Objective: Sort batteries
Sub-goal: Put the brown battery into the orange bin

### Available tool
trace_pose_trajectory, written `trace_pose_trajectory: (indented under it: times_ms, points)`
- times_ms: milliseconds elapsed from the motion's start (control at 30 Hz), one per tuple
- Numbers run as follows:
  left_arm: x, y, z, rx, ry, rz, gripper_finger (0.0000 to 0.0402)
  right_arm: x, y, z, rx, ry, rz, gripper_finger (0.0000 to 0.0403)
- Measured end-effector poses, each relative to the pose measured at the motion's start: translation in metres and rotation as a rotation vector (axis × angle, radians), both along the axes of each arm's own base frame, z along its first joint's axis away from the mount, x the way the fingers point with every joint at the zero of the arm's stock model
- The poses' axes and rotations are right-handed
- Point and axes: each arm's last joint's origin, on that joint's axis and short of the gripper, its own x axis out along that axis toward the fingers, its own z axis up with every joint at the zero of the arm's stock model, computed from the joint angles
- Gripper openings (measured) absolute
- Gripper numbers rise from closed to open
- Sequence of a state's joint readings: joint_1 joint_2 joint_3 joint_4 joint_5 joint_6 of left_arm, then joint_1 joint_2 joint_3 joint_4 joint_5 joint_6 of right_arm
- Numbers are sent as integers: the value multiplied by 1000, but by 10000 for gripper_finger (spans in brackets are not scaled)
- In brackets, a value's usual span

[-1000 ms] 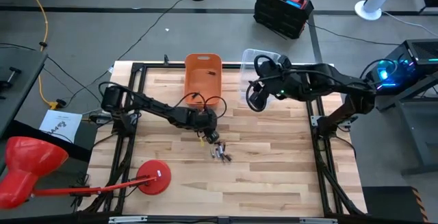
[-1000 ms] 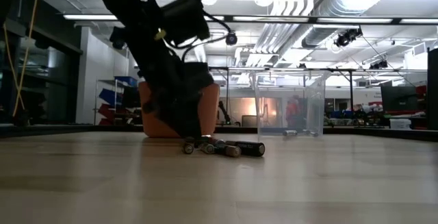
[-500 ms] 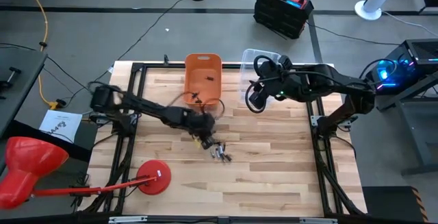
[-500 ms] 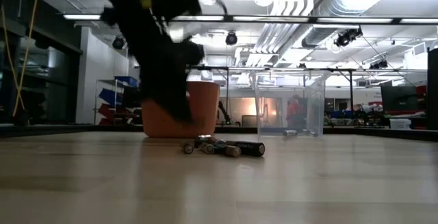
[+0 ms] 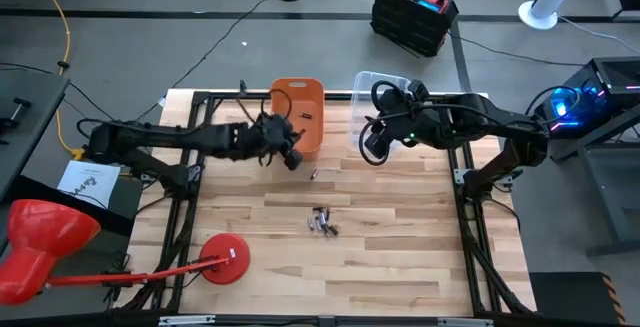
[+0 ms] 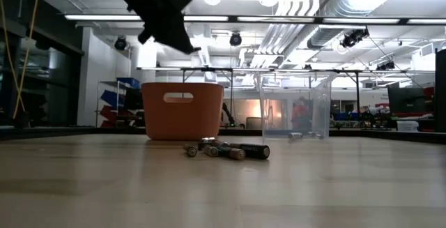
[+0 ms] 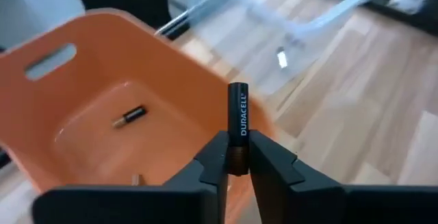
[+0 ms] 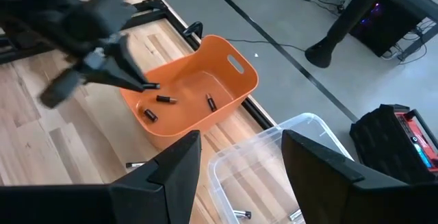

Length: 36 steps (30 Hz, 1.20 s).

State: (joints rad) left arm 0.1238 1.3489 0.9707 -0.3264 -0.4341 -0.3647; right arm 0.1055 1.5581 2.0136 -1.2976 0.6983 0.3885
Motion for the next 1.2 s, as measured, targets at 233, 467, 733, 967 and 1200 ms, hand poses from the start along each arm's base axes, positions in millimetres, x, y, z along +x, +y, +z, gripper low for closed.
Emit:
trace_pose_trajectory:
  times_ms: [233, 467, 733, 967, 1200]
  points:
    - [-2, 20, -12, -176, -1, 57, 113, 0, 1, 0, 39, -19, -5, 200]
    - [-5, 8, -2, -519, -97, -150, 150, 6, 5, -4, 168, -16, 74, 200]
    - [-28, -57, 40, -466, -207, -455, 146, 69, 41, -63, 288, 255, 366, 200]
    - [-62, -101, 69, -329, -341, -443, 145, 132, 98, -179, 299, 641, 522, 200]
    - [-85, -112, 83, -238, -430, -379, 145, 157, 134, -271, 294, 812, 505, 200]
